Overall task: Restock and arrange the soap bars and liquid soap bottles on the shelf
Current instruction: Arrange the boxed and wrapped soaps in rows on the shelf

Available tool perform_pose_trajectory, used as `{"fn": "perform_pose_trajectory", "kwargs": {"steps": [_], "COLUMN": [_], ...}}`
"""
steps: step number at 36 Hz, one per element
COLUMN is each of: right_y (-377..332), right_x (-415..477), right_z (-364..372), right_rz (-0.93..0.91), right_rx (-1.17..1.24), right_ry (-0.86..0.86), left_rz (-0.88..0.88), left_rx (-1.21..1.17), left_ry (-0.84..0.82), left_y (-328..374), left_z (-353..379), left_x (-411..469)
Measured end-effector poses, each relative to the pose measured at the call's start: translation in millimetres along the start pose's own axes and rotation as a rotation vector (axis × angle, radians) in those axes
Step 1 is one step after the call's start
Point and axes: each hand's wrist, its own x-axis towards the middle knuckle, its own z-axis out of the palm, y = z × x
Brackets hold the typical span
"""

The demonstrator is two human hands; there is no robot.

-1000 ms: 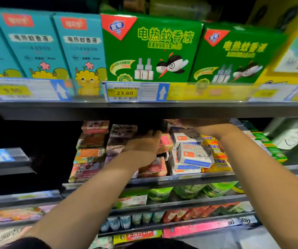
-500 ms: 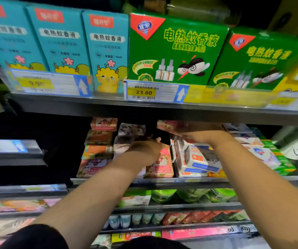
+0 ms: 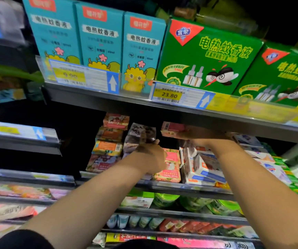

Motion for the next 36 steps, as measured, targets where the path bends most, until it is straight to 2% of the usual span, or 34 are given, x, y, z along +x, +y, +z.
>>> {"fn": "perform_pose_trajectory", "kwargs": {"steps": [4,8,12,15,19,24,28,32,36], "right_y": [-7,-13,-15,-16,-17,-15,-17,-13,-15], "right_x": [14,25,36,47,62,76,75,74,78], "right_z": [7,15,22,27,32,30,29,31,33], "right_rz": [-0.101,-0.213,-0.202,-0.181,-0.155,-0.164,-0.192,-0.198,-0.202], "right_rx": [-0.017,-0.327,-0.56,-0.632,-0.704,-0.696,-0.695,-0.674,-0.556], "right_ry": [-0.057,-0.025,-0.027,-0.017,-0.099,-0.215,-0.231,-0.205,-0.05], "left_rz": [0.081,-0.019,-0.195,-0.215,-0.228,-0.237,-0.231,-0.23,-0.211], "left_rx": [-0.036,-0.11,-0.157,-0.141,-0.092,-0.082,-0.08,-0.098,-0.223], "left_ry": [0.148,0.334,0.303,0.38,0.397,0.292,0.357,0.372,0.336], "left_y": [-19,-39,-39,-32,-32,-32,-31,-32,-37], "left_z": [4,18,34,39,38,38,37,37,36], "left_x": [-26,-41,-45,-45,-43,-44,-46,-44,-39]}}
